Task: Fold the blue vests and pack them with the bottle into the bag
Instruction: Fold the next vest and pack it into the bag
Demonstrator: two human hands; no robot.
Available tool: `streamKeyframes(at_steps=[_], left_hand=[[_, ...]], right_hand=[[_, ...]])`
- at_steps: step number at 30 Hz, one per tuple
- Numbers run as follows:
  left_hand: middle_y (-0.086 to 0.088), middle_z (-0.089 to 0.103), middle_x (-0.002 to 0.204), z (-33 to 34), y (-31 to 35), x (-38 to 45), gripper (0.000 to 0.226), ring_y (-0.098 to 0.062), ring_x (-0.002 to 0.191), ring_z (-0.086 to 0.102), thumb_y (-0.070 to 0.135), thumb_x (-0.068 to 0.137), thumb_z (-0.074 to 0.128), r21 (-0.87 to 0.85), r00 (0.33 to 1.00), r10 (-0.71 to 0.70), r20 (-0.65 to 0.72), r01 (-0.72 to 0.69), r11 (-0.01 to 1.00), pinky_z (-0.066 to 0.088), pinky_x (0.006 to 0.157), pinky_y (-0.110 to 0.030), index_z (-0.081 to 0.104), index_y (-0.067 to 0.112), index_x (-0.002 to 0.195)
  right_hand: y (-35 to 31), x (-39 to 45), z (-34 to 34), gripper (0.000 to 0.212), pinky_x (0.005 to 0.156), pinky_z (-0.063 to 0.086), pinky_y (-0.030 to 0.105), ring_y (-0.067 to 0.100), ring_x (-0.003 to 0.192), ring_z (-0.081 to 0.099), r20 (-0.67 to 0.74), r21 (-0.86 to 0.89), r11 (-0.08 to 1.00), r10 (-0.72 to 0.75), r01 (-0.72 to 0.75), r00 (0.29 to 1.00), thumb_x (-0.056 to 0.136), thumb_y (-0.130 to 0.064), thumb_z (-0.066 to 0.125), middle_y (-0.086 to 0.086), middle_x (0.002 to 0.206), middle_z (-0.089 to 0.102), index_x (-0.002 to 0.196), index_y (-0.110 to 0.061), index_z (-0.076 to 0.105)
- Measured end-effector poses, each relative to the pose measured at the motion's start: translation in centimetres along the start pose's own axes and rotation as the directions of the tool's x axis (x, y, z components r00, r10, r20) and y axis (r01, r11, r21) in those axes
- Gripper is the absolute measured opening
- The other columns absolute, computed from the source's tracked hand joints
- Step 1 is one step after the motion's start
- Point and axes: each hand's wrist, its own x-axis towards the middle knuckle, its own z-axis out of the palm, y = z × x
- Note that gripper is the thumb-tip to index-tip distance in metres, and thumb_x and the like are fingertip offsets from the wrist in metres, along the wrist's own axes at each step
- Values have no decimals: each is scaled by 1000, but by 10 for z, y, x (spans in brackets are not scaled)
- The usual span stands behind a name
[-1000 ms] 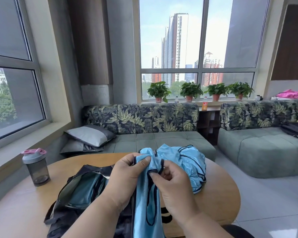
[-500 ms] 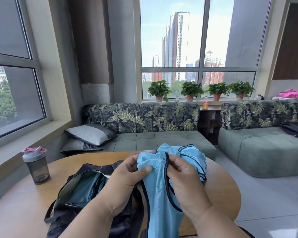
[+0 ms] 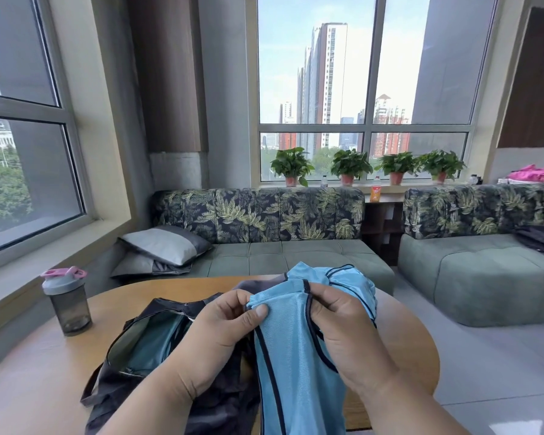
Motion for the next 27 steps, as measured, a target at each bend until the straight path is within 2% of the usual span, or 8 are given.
streamKeyframes(at_steps=[5, 6, 9, 13, 18, 22, 25, 27], left_hand=[[-6, 59, 78, -2, 2, 0, 62, -20, 74, 50, 51, 72, 89, 139, 995, 69, -72, -58, 989, 40, 73, -36, 59, -2, 83], [-5, 58, 77, -2, 1, 1, 61, -19, 71, 49, 52, 75, 88, 165, 993, 86, -78, -73, 984, 40, 71, -34, 60, -1, 83], [-8, 60, 80, 3, 3, 1, 31, -17, 73, 56, 42, 83, 89, 149, 993, 102, -62, -92, 985, 48, 72, -26, 75, 17, 93], [-2, 65, 81, 2, 0, 2, 38, -15, 78, 61, 39, 77, 91, 162, 991, 106, -84, -91, 983, 48, 77, -32, 68, 41, 108], [-1, 60, 81, 1, 0, 2, 8, -14, 78, 54, 26, 85, 79, 272, 981, 179, -74, -153, 950, 44, 74, -25, 72, 23, 87], [1, 67, 80, 0, 1, 2, 17, -12, 75, 56, 30, 86, 74, 282, 986, 159, -49, -139, 949, 46, 73, -21, 70, 14, 83], [5, 70, 81, 5, 6, 1, 22, -10, 75, 60, 28, 92, 74, 162, 988, 142, -62, -131, 978, 48, 71, -16, 65, 10, 85], [0, 68, 83, 4, 7, 3, 28, -15, 78, 59, 36, 92, 81, 82, 994, 89, -66, -83, 993, 48, 75, -26, 65, 14, 87]], right_hand=[[2, 3, -3, 21, 75, 59, 25, 25, 96, 78, -121, 11, 1000, 4, -3, 993, 99, -8, 66, 12, 102, 81, 97, -18, 84], [3, 4, -4, 19, 75, 60, 25, 26, 96, 78, -134, 16, 1000, 7, -4, 991, 98, -8, 67, 13, 102, 81, 96, -16, 84], [8, 6, -6, 12, 79, 62, 30, 32, 99, 77, -162, 47, 999, 7, 1, 987, 96, -8, 70, 15, 102, 80, 100, -8, 81], [13, 7, -7, 14, 83, 61, 35, 35, 102, 77, -134, 66, 998, 8, 1, 991, 97, -12, 70, 17, 106, 80, 105, -6, 80], [20, 9, -11, 13, 91, 61, 43, 37, 104, 75, -164, 50, 999, 14, -6, 986, 97, -12, 71, 17, 105, 79, 104, -7, 80], [22, 8, -12, 12, 94, 59, 47, 37, 104, 75, -166, 17, 1000, 10, -7, 986, 97, -11, 71, 16, 105, 80, 104, -9, 81], [23, 8, -14, 11, 93, 60, 44, 32, 103, 76, -162, -13, 1000, 11, -14, 987, 97, -14, 71, 12, 104, 80, 101, -13, 82], [24, 9, -14, 10, 97, 58, 50, 35, 105, 75, -169, -30, 999, 9, -14, 986, 97, -15, 72, 12, 104, 80, 101, -14, 81]])
